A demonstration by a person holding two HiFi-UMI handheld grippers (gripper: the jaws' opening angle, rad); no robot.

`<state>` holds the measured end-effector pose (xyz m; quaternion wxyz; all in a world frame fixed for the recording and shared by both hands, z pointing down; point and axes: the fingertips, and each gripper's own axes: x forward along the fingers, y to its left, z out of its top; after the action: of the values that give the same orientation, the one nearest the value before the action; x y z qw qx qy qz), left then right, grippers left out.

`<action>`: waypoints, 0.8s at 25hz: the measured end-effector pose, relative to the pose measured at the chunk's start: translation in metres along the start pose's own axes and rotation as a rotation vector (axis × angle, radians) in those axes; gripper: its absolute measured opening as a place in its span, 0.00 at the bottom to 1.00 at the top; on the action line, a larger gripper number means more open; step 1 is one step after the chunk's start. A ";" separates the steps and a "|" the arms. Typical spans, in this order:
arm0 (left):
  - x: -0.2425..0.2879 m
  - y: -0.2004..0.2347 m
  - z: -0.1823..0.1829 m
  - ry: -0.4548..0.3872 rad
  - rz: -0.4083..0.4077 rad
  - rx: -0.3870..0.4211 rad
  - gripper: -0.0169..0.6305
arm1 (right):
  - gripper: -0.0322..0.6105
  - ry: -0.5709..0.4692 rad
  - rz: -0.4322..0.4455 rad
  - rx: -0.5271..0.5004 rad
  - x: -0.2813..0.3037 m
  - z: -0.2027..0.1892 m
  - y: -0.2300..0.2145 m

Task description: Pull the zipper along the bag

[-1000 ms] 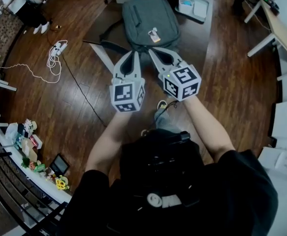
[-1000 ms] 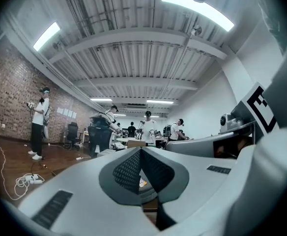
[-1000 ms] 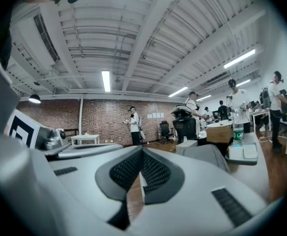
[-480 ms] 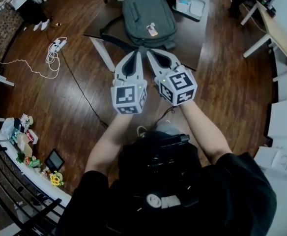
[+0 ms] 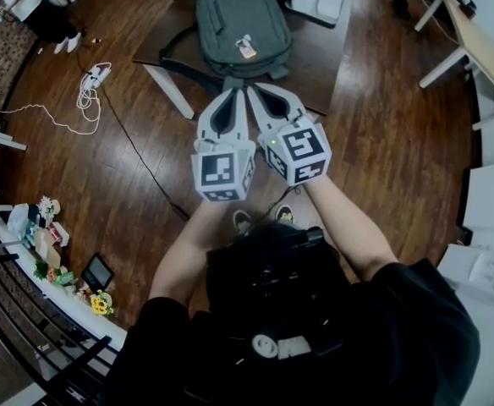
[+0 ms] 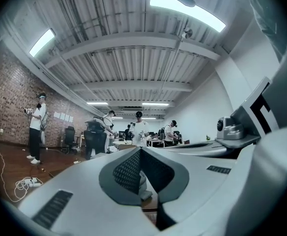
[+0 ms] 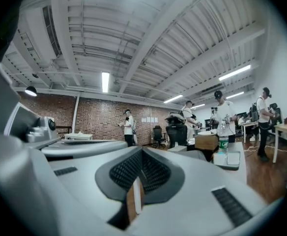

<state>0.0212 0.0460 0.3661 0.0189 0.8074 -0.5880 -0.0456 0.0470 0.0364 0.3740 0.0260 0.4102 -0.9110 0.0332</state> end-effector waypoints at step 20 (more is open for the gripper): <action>0.014 -0.037 -0.008 0.016 -0.017 0.055 0.01 | 0.08 -0.001 0.036 0.006 -0.018 -0.003 -0.024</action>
<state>0.0609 0.0437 0.3701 0.0009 0.8130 -0.5819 -0.0230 0.0772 0.0337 0.3764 0.0239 0.3939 -0.9181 0.0361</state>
